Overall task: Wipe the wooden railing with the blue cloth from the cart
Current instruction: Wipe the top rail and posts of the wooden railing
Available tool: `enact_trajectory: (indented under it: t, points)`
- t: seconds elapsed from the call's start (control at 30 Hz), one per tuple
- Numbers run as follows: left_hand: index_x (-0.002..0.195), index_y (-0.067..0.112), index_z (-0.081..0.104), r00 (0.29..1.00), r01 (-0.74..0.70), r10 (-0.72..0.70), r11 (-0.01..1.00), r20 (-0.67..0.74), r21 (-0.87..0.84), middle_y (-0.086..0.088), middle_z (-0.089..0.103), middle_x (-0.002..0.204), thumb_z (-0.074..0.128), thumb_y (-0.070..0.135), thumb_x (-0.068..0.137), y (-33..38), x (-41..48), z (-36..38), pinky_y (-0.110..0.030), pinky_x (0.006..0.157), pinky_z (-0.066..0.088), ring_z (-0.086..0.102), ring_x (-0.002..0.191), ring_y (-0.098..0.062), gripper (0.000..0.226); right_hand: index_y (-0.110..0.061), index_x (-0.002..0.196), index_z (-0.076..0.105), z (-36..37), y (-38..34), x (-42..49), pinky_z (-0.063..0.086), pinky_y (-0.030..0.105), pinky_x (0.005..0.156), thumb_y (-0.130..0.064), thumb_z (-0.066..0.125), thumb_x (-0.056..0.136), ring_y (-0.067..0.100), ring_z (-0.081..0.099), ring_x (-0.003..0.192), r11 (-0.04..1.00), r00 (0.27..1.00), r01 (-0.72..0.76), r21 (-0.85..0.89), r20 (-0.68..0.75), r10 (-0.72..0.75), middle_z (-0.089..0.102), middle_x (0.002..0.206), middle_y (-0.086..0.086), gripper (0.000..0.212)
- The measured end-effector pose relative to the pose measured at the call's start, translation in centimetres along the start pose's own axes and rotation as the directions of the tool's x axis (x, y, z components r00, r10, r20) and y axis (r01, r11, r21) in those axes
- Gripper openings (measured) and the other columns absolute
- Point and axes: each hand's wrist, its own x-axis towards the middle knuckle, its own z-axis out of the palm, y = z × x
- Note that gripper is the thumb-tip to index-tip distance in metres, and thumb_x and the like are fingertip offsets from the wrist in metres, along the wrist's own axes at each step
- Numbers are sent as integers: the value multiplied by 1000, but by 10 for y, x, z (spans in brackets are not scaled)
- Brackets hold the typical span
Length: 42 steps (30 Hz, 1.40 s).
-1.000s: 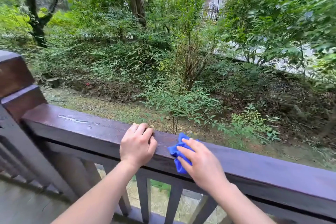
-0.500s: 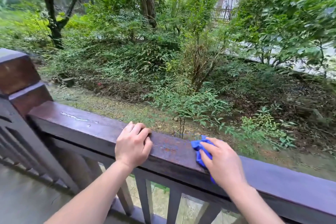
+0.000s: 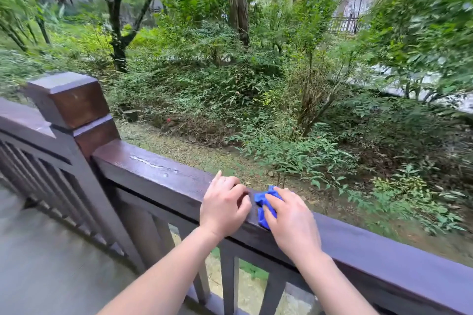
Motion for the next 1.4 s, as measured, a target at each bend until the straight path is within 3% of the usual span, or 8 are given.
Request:
enact_trajectory:
  t: [0.2, 0.5, 0.67, 0.83, 1.0, 1.17, 1.3, 1.4]
  points:
    - [96, 12, 69, 985, -114, 112, 993, -132, -10, -3, 63, 99, 54, 17, 82, -74, -2, -39, -35, 87, 48, 57, 96, -25, 21, -24, 98, 71, 9, -3, 0, 50, 37, 90, -27, 72, 79, 26, 63, 101, 999, 999, 31, -13, -40, -32, 67, 114, 3, 19]
    - [101, 16, 69, 968, -187, 210, 968, -135, 168, -3, 67, 106, 55, 22, 82, -137, 6, -15, -34, 87, 45, 61, 101, -27, 24, -27, 105, 69, 32, -43, -6, 42, 30, 100, -35, 63, 83, 19, 58, 113, 996, 997, -27, -89, -68, 21, 64, 123, -3, 24]
    - [101, 15, 69, 952, -214, 241, 965, -190, 154, -4, 67, 108, 54, 21, 81, -143, 5, -10, -33, 87, 46, 60, 99, -28, 26, -22, 97, 72, 35, -61, 21, 47, 34, 92, -23, 72, 80, 26, 60, 107, 962, 951, -270, -30, -164, 262, 68, 114, 3, 17]
    - [100, 13, 69, 949, -228, 254, 962, -189, 148, -7, 67, 106, 46, 22, 86, -143, 5, -9, -33, 90, 47, 60, 97, -30, 29, -23, 106, 70, 49, -88, 4, 44, 36, 101, -34, 61, 84, 18, 57, 116, 999, 996, -15, -43, -86, 12, 64, 123, 0, 26]
    - [103, 13, 71, 951, -222, 249, 963, -184, 152, -8, 68, 106, 52, 23, 82, -143, 6, -12, -35, 87, 47, 62, 95, -31, 30, -17, 104, 72, 36, -70, 36, 43, 34, 97, -24, 65, 84, 26, 57, 110, 933, 928, -356, -50, -136, 346, 65, 120, 5, 22]
    - [102, 13, 73, 953, -212, 239, 965, -186, 154, -8, 70, 106, 53, 23, 81, -141, 4, -13, -35, 84, 51, 65, 94, -31, 31, -23, 103, 68, 53, -82, 11, 48, 36, 94, -34, 61, 84, 25, 58, 108, 996, 992, -50, -75, -118, 41, 65, 118, 2, 22]
    - [102, 14, 73, 942, -221, 251, 963, -221, 154, -5, 71, 105, 52, 22, 82, -141, 4, -12, -36, 78, 54, 65, 92, -29, 30, -20, 91, 72, 43, -63, 31, 51, 32, 78, -25, 73, 77, 27, 64, 93, 963, 935, -267, -22, -247, 254, 70, 103, 2, 15]
    - [101, 15, 73, 943, -220, 250, 963, -218, 155, -4, 70, 104, 53, 23, 81, -137, 6, -14, -36, 74, 54, 65, 90, -28, 30, -21, 95, 69, 55, -81, 25, 46, 34, 91, -31, 60, 83, 24, 59, 101, 993, 972, -110, -41, -214, 99, 67, 109, 2, 17]
